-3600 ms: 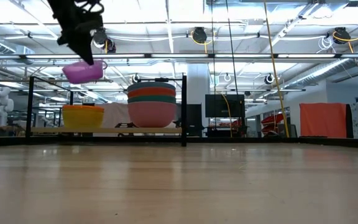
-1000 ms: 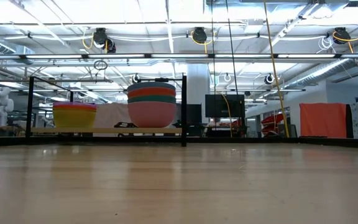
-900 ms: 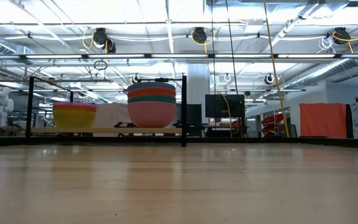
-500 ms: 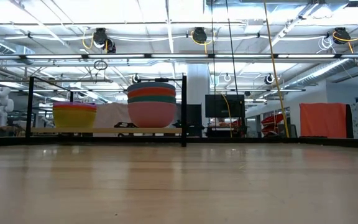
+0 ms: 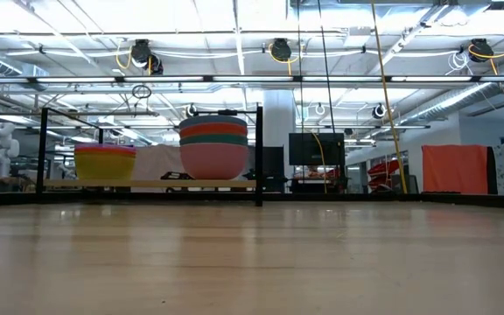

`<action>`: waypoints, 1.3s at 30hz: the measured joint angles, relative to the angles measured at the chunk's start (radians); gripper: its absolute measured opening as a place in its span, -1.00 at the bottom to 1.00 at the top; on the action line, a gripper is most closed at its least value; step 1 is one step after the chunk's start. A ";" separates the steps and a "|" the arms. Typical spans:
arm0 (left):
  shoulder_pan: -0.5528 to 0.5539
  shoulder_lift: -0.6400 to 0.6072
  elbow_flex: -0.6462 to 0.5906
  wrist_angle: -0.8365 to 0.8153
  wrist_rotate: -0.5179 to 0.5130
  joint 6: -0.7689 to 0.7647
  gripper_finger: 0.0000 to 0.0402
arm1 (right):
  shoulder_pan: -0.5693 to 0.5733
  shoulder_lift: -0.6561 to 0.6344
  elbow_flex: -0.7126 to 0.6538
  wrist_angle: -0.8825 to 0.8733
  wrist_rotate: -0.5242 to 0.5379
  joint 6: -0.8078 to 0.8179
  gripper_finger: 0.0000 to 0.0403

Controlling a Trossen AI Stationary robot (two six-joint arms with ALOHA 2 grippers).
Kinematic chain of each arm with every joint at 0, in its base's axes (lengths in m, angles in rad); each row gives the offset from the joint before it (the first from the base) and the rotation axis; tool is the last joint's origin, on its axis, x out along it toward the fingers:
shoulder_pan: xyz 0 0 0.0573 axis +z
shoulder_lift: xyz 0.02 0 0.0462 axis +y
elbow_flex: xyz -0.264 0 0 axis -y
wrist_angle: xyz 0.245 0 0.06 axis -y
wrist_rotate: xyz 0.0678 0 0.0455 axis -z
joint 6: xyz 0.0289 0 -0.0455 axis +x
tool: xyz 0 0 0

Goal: Place and stack bowls onto a shelf
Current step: Return to Home Position

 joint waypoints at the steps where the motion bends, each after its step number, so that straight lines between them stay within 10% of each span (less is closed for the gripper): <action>1: 0.000 -0.011 0.000 -0.009 0.000 0.001 -0.67 | 0.000 -0.010 0.000 -0.002 0.000 0.000 -0.34; 20: 0.028 -0.030 -0.085 0.036 0.003 0.165 -0.67 | 0.000 -0.152 -0.232 0.089 -0.004 -0.066 -0.34; 39: 0.034 -0.032 -0.628 0.640 0.018 0.245 -0.67 | 0.000 -0.153 -0.736 0.729 -0.077 -0.222 -0.34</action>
